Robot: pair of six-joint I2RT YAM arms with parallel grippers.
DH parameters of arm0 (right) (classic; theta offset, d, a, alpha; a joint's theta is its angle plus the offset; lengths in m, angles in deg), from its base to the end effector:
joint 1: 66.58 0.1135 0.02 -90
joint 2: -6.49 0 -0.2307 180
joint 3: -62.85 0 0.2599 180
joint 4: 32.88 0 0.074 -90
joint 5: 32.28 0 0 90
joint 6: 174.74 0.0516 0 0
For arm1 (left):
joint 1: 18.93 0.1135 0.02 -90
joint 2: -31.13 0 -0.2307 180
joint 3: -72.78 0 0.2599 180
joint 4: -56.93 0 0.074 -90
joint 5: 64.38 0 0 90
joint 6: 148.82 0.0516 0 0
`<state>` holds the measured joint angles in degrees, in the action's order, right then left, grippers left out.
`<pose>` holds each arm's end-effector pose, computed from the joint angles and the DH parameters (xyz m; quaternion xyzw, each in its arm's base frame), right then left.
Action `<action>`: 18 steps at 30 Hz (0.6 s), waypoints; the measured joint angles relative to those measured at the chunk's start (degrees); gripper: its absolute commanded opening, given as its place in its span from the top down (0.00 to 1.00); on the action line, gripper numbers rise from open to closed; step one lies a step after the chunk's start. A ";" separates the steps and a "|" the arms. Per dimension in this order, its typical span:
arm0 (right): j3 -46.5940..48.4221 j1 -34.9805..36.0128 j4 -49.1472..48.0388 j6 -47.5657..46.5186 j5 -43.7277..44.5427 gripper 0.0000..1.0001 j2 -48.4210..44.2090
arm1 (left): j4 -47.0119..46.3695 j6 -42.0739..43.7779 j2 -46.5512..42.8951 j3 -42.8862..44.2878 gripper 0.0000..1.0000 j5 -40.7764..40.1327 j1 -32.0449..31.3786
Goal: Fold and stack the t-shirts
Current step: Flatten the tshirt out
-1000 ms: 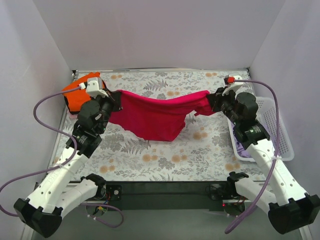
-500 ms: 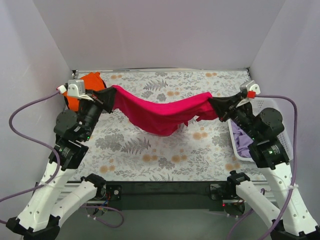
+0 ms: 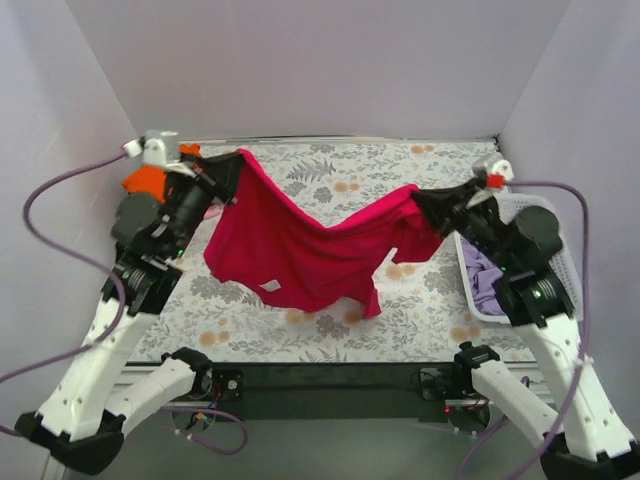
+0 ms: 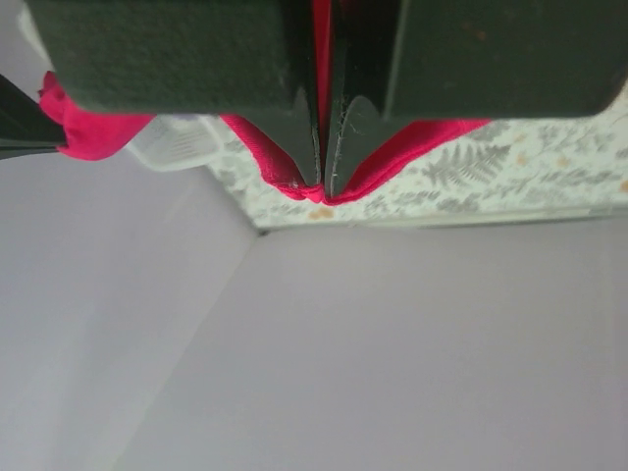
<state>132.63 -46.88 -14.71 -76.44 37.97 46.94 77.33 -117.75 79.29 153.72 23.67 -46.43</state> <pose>0.1742 0.0809 0.4142 -0.1940 0.6093 0.2898 0.7121 0.1847 -0.0942 0.4530 -0.1825 0.5996 -0.5257 0.5751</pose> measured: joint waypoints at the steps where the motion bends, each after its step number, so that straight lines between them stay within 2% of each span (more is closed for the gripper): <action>1: 0.02 0.00 -0.59 -0.26 1.03 0.99 2.64 | -0.48 0.55 3.17 0.17 1.00 -1.09 0.00; 3: 0.02 -0.04 -1.51 -0.90 4.13 0.97 10.05 | -1.14 1.55 9.86 0.24 1.00 -3.17 0.09; 4: 0.02 -0.07 -1.90 -1.09 5.90 0.90 14.14 | -1.36 2.03 13.68 0.26 1.00 -4.11 0.22; 5: 0.02 -0.17 -1.99 -1.25 7.58 0.77 18.14 | -1.36 2.47 17.57 0.26 1.00 -4.85 0.55; 8: 0.15 -1.29 -2.34 -1.38 11.61 0.51 28.65 | -1.09 3.63 28.06 0.48 1.00 -5.97 2.82; 11: 1.79 -2.95 -2.29 -1.42 15.87 0.33 38.07 | -1.70 4.50 37.27 2.14 1.00 -6.71 5.97; 14: 3.63 -3.96 -2.86 -1.20 18.91 0.29 43.56 | -2.19 5.38 47.71 8.09 1.00 -6.91 8.72; 18: 3.19 -3.41 -4.37 -1.20 20.31 0.30 44.11 | -3.28 6.08 58.27 14.56 1.00 -7.04 10.54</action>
<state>135.82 -50.29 -19.08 -77.64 58.28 91.05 74.05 -111.68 137.56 168.28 16.63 -35.90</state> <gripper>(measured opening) 0.705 0.019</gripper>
